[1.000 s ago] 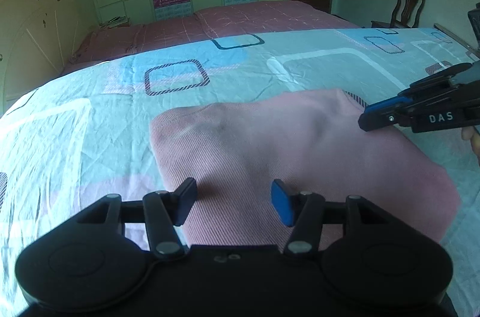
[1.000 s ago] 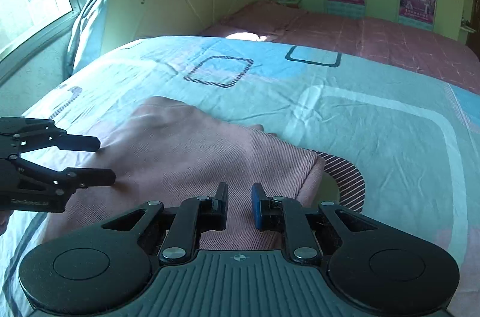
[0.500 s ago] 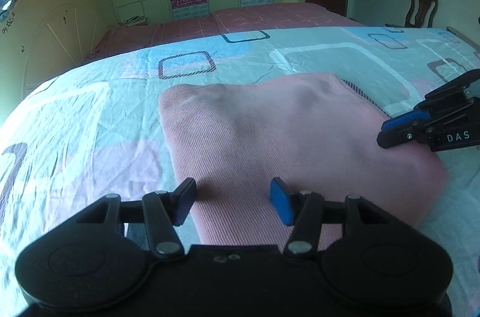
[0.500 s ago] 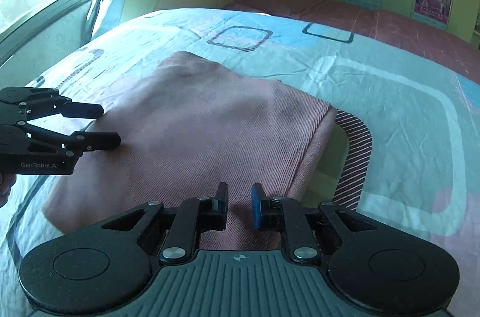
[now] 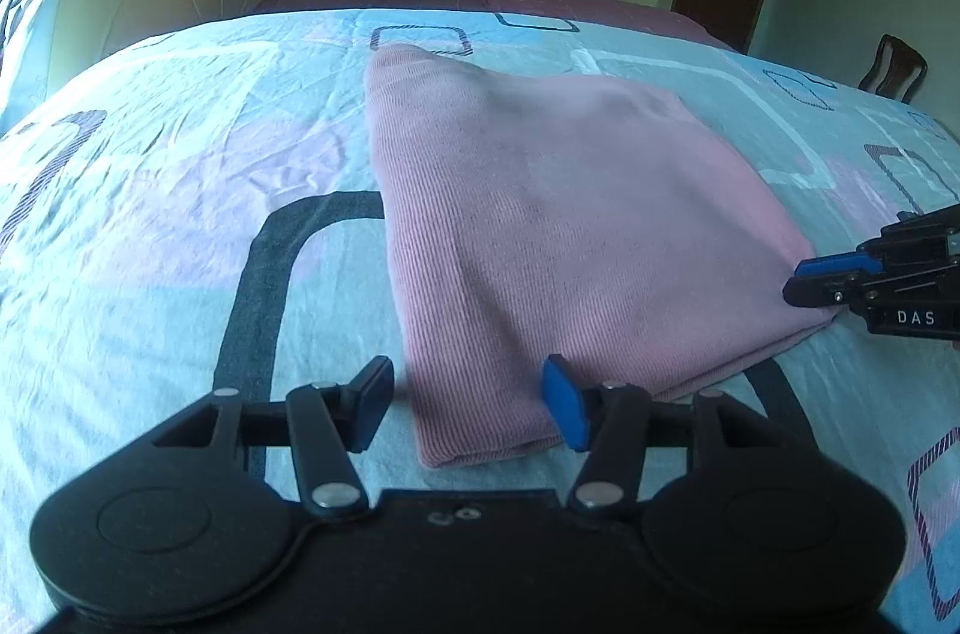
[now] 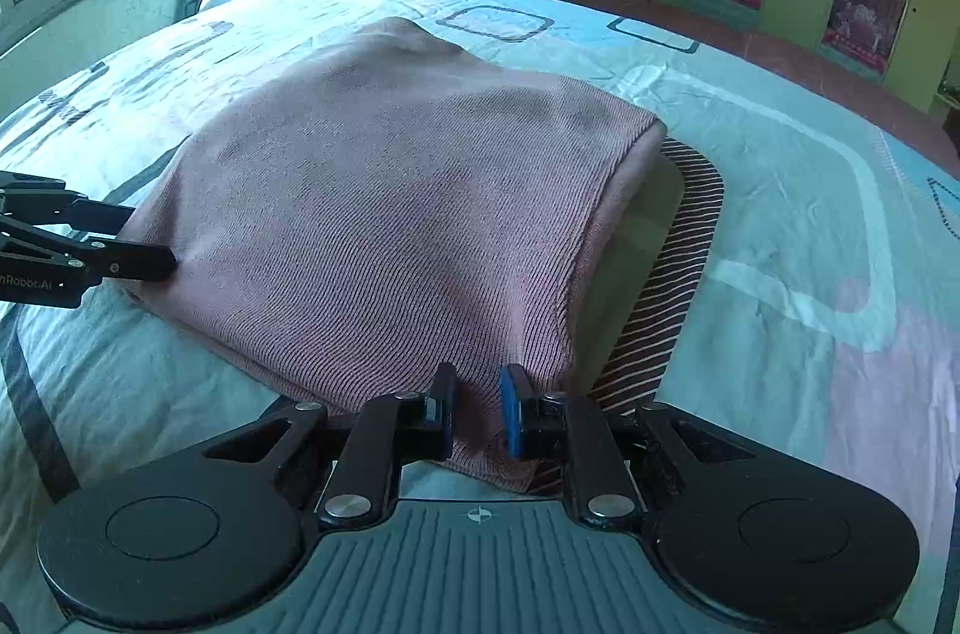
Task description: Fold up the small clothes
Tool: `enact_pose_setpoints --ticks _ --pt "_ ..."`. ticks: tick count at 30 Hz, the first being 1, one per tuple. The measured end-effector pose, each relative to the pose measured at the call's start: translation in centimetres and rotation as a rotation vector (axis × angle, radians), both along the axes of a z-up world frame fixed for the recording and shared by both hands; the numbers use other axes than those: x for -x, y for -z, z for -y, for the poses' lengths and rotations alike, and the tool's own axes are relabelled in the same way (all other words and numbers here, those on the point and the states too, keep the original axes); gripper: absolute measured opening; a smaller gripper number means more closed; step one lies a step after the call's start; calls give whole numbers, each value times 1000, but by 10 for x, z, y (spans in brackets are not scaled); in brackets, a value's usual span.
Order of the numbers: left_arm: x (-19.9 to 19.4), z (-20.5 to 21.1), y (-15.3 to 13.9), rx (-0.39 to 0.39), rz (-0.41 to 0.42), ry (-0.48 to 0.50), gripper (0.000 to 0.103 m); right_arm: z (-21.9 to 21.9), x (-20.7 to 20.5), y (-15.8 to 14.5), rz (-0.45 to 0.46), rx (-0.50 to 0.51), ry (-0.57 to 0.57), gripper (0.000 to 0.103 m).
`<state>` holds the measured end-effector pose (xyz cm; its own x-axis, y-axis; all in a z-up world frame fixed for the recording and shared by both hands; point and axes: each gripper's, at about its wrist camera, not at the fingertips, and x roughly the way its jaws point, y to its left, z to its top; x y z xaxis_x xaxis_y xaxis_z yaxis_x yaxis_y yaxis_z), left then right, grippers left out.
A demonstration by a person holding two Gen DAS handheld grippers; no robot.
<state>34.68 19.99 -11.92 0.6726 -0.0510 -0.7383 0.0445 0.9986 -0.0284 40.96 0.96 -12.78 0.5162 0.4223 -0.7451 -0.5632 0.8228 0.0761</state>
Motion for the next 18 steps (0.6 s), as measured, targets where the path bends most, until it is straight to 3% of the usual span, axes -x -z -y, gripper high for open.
enact_pose_setpoints --ticks 4,6,9,11,12,13,14,15,18 --pt "24 6 -15 -8 18 -26 54 22 22 -19 -6 -71 57 16" --pt "42 10 -29 12 53 -44 59 38 38 -31 -9 -115 104 16" --pt "72 25 -53 17 121 -46 71 58 63 -49 -6 -177 167 16" --pt "91 40 -68 -5 175 -59 92 67 81 -61 3 -214 204 16" --pt "101 46 -74 -18 220 -83 101 70 88 -65 12 -222 225 24" --pt "110 51 -79 -27 264 -103 103 74 97 -70 29 -229 254 70" --pt "118 57 -84 -31 288 -108 102 78 110 -77 76 -245 288 97" --pt "124 62 -87 -31 296 -106 102 80 120 -81 116 -255 292 103" --pt "142 72 -97 -31 329 -125 102 80 138 -88 125 -226 281 103"
